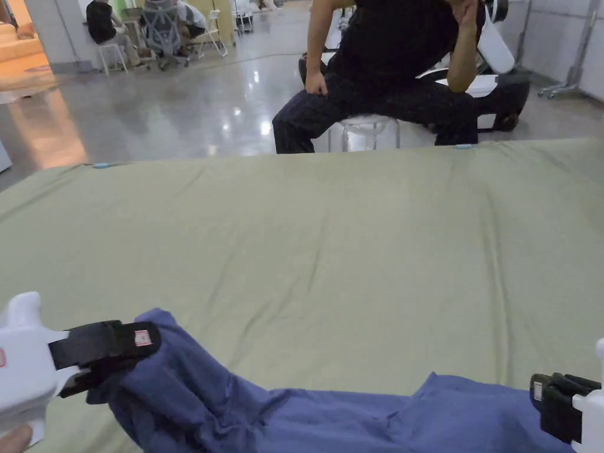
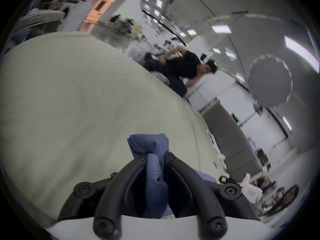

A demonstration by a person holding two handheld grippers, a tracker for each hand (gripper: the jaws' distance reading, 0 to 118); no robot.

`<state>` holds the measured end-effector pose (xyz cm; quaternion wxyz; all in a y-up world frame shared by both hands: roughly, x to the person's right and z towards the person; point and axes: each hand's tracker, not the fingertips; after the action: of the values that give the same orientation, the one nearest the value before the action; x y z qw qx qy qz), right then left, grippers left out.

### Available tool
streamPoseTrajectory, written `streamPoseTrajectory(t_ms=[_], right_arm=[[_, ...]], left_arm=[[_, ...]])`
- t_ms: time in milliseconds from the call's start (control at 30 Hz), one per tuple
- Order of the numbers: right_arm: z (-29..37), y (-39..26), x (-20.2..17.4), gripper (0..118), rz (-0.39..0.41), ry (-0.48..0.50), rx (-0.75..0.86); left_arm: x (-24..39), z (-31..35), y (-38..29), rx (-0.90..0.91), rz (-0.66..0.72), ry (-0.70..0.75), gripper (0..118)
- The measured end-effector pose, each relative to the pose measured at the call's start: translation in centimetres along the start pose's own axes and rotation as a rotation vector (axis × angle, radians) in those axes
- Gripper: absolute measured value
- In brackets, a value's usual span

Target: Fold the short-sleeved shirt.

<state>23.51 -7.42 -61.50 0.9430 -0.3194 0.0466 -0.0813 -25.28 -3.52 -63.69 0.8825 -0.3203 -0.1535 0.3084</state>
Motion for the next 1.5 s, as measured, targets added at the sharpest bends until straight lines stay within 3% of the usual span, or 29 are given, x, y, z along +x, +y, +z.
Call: streamPoseTrajectory(t_ms=[133,200,300,400,433,533,633,667,733,767,900,967,1033,1100,1133,1167,1233,1267,1400,1500], right_arm=[[0.7,-0.3,-0.3,0,0.016,0.004,0.0],[1.0,-0.6,-0.1,0,0.019,-0.001,0.001],[1.2,-1.1,0.6,0,0.01,-0.011,-0.003],[1.0,-1.4,1.3,0,-0.021,-0.018,-0.01],[0.8,-1.5,1.5,0,-0.033,-0.018,-0.014],[0.5,-1.7,2.0,0,-0.058,-0.006,-0.018],[0.7,-1.8,2.1,0,-0.051,-0.006,-0.015],[0.7,-1.8,2.2,0,-0.051,-0.005,-0.014],[0.6,-1.8,2.4,0,-0.064,-0.003,-0.012],[0.6,-1.8,2.5,0,-0.069,0.001,-0.011],[0.5,-1.9,2.4,0,-0.069,0.001,-0.021],[0.5,-2.1,2.3,0,-0.055,-0.003,-0.03],[0.5,-2.2,2.3,0,-0.054,-0.009,-0.035],[0.5,-2.3,2.5,0,-0.057,-0.012,-0.04],[0.5,-2.3,2.6,0,-0.06,-0.014,-0.041],[0.4,-2.3,2.7,0,-0.062,-0.015,-0.044],[0.2,-2.2,2.7,0,-0.066,-0.014,-0.047],[0.2,-2.1,2.7,0,-0.067,-0.011,-0.044],[-0.2,-1.8,2.2,0,-0.058,0.031,-0.045],[-0.8,-1.8,1.5,0,-0.042,0.037,-0.051]], left_arm=[[5.2,-8.7,-5.1,-0.226,-0.113,-0.098,14],[6.0,-12.0,-6.8,-0.267,-0.189,-0.073,14],[7.4,-14.4,-8.4,-0.274,-0.183,-0.096,14],[8.2,-15.2,-8.5,-0.297,-0.144,-0.213,15],[8.1,-15.1,-8.0,-0.303,-0.132,-0.228,20],[7.3,-14.1,-6.7,-0.207,-0.113,-0.261,64],[5.4,-13.0,-5.8,-0.197,-0.031,-0.261,58],[4.8,-13.1,-5.9,-0.205,-0.005,-0.254,49],[4.2,-13.8,-6.8,-0.215,-0.025,-0.201,8],[4.0,-14.4,-7.4,-0.232,-0.048,-0.153,8],[5.1,-18.4,-11.5,-0.435,-0.031,-0.295,8],[6.5,-19.8,-13.4,-0.484,-0.098,-0.276,7],[7.3,-20.3,-14.3,-0.472,-0.185,-0.156,6],[7.6,-19.8,-14.1,-0.433,-0.175,-0.201,6],[7.6,-19.5,-13.7,-0.449,-0.17,-0.196,9],[7.3,-19.0,-13.1,-0.448,-0.169,-0.201,18],[6.5,-16.7,-11.1,-0.398,-0.137,-0.249,55],[5.9,-15.3,-10.0,-0.365,-0.134,-0.246,60],[1.4,-8.6,-5.7,-0.22,-0.139,-0.124,61],[-3.1,-6.0,-4.4,-0.183,-0.053,-0.024,62]])
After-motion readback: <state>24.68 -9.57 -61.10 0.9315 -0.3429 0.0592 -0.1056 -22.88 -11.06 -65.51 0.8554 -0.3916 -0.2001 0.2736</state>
